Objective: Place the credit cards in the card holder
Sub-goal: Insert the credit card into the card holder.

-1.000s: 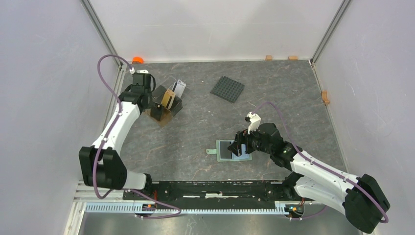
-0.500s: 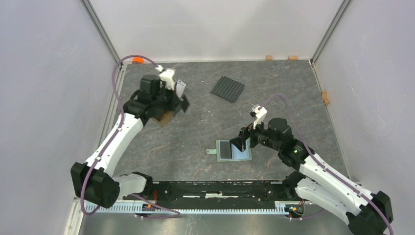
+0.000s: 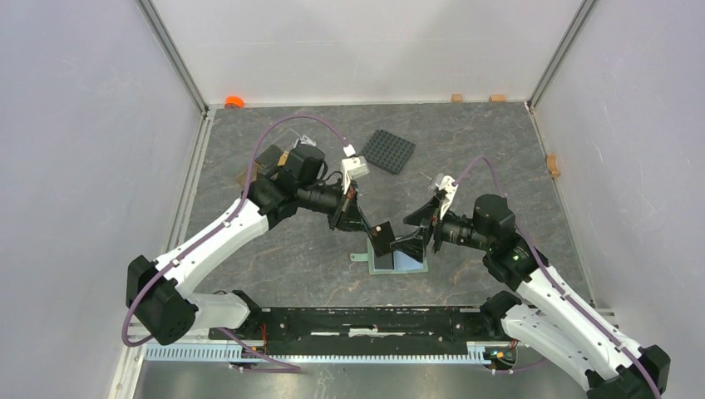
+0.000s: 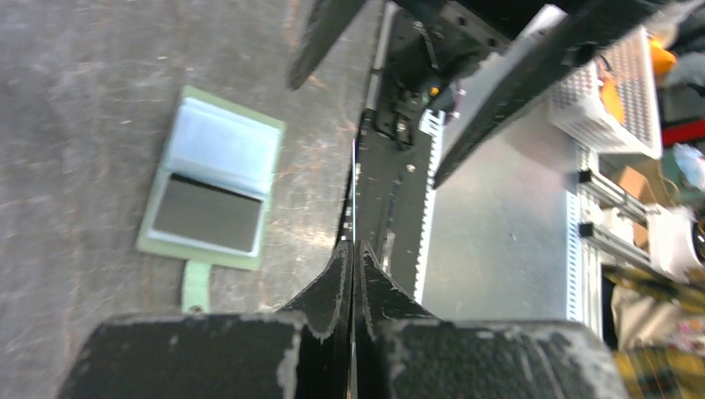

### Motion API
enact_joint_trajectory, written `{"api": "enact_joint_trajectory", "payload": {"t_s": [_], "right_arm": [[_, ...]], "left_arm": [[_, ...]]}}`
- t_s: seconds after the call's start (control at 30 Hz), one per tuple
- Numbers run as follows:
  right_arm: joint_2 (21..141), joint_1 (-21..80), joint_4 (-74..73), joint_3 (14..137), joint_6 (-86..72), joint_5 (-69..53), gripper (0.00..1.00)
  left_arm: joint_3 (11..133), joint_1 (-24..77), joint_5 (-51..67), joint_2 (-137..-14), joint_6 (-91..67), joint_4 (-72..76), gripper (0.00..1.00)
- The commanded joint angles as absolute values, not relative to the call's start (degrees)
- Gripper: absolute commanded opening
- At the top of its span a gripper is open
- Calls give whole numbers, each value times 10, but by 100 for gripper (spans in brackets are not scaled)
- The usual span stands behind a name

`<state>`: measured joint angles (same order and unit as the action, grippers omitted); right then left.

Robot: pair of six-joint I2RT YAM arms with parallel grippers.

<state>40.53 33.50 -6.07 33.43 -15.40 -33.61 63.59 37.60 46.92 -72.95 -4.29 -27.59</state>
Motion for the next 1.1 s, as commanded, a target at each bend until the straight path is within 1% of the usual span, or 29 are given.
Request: {"api": "enact_joint_trajectory", "payload": {"t_s": [0.0,0.07,0.13,0.23,0.3,0.33,0.37,0.4,0.43,0.47,0.5,0.53,0.6,0.63,0.67,0.7,0.77,0.9,0.93,0.97,1.0,1.03,1.07], "right_arm": [[425,332,-22,349,-178,-405,87],[431,333,4,339,-197,-433,80],[430,332,52,322,-225,-468,65],[424,332,97,307,-259,-482,34],[421,332,105,304,-267,-485,19],[418,332,109,303,-270,-486,9],[417,333,111,302,-272,-483,1],[413,332,109,301,-272,-477,0],[410,332,109,302,-274,-466,0],[404,332,108,302,-276,-453,0],[399,332,110,301,-281,-434,0],[392,332,119,300,-289,-423,0],[382,332,151,289,-314,-408,0],[379,332,169,284,-327,-404,0],[377,332,183,278,-340,-399,0],[374,332,194,275,-346,-392,0],[372,331,204,271,-353,-384,0],[375,331,195,269,-352,-382,0],[376,331,188,269,-349,-381,0],[378,331,179,269,-345,-377,0],[379,331,167,270,-341,-372,0],[380,331,153,271,-336,-366,0],[381,331,136,273,-328,-355,2]], "left_arm": [[637,399,562,-729,-43,-245,2],[634,406,568,-729,-50,-237,2],[631,412,567,-733,-57,-229,2],[631,416,565,-738,-62,-224,2],[628,417,563,-739,-71,-213,2],[625,417,563,-739,-79,-204,2],[621,417,563,-739,-91,-188,3],[618,417,565,-740,-101,-177,13],[615,417,571,-741,-110,-164,37],[613,417,576,-744,-118,-156,58],[611,418,581,-749,-123,-152,73],[611,420,583,-753,-124,-151,79],[610,427,585,-759,-124,-151,82],[609,432,587,-761,-124,-150,81],[609,435,590,-764,-124,-151,78],[609,438,591,-766,-125,-151,73],[611,439,592,-769,-127,-151,58],[608,439,595,-766,-144,-132,39],[606,439,596,-764,-152,-120,30],[600,439,596,-763,-164,-107,19],[596,439,594,-763,-174,-93,9],[592,439,588,-762,-181,-86,3],[592,439,577,-762,-184,-86,2]]}}
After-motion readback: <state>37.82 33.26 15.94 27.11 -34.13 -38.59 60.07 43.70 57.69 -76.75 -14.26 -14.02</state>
